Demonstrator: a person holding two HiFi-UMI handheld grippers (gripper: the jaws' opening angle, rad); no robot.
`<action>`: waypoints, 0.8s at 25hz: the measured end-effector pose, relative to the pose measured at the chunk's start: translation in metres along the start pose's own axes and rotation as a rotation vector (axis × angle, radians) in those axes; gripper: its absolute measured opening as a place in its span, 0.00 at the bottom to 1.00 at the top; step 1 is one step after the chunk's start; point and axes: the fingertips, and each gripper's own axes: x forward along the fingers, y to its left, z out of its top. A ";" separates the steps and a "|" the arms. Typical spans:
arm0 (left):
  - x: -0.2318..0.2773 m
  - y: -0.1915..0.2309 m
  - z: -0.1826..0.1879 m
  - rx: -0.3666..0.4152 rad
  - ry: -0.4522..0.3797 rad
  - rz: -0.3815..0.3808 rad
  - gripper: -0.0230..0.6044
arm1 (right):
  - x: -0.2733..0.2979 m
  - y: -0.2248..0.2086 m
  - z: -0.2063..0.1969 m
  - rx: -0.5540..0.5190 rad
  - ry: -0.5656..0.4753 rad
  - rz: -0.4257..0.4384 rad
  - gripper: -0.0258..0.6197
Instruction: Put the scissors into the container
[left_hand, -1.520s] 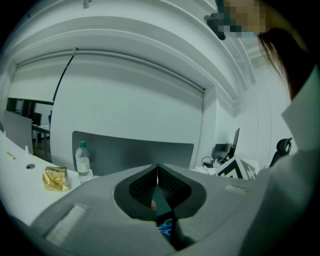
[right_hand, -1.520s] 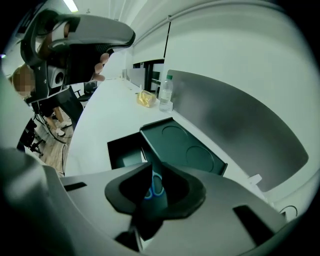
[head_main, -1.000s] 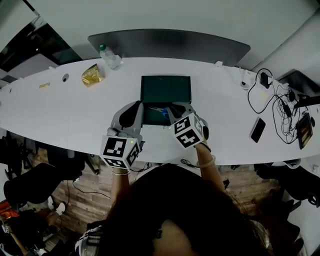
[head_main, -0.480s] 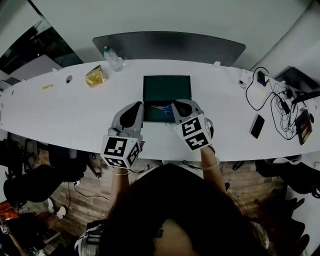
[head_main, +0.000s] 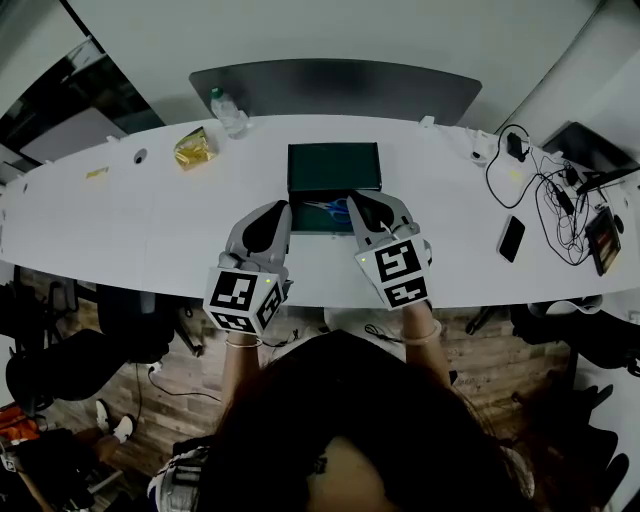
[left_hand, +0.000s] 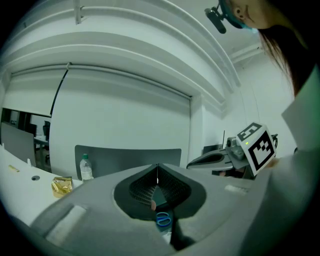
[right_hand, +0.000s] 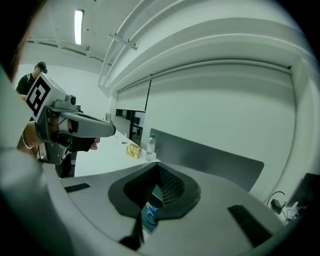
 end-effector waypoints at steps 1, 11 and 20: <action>-0.003 -0.001 0.001 0.001 -0.003 -0.002 0.06 | -0.004 0.001 0.003 0.005 -0.013 -0.008 0.05; -0.037 -0.012 0.007 0.011 -0.036 -0.017 0.06 | -0.039 0.027 0.015 0.009 -0.068 -0.058 0.05; -0.064 -0.022 0.008 0.019 -0.050 -0.038 0.06 | -0.065 0.047 0.019 0.017 -0.082 -0.096 0.05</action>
